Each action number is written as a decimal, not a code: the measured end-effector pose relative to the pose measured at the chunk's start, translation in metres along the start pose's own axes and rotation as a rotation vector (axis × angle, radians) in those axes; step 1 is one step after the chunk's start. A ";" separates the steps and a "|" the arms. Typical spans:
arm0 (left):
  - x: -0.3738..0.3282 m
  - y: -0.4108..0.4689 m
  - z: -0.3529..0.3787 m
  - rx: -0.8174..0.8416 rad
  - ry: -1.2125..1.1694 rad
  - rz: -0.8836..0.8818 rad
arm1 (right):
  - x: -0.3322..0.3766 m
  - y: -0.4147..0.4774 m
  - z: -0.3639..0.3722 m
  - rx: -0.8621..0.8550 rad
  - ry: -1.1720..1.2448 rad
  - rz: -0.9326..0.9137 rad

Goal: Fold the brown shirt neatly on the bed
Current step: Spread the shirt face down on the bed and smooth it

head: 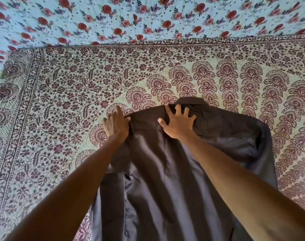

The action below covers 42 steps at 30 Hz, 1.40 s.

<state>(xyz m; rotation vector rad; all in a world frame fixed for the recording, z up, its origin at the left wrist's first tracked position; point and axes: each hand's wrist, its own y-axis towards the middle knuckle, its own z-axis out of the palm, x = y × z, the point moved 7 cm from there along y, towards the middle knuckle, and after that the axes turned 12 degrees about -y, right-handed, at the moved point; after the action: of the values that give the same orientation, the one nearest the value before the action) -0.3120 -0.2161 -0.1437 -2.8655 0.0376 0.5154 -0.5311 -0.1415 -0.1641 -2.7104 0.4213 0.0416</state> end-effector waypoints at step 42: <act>-0.291 -0.173 0.187 0.690 0.369 0.468 | -0.399 -0.181 0.067 0.114 0.788 0.610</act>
<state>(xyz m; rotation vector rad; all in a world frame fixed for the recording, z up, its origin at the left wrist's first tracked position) -0.6371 -0.0089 -0.1758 -2.2092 0.7925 0.0135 -0.8557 0.1568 -0.1221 -2.2787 1.3982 -0.8636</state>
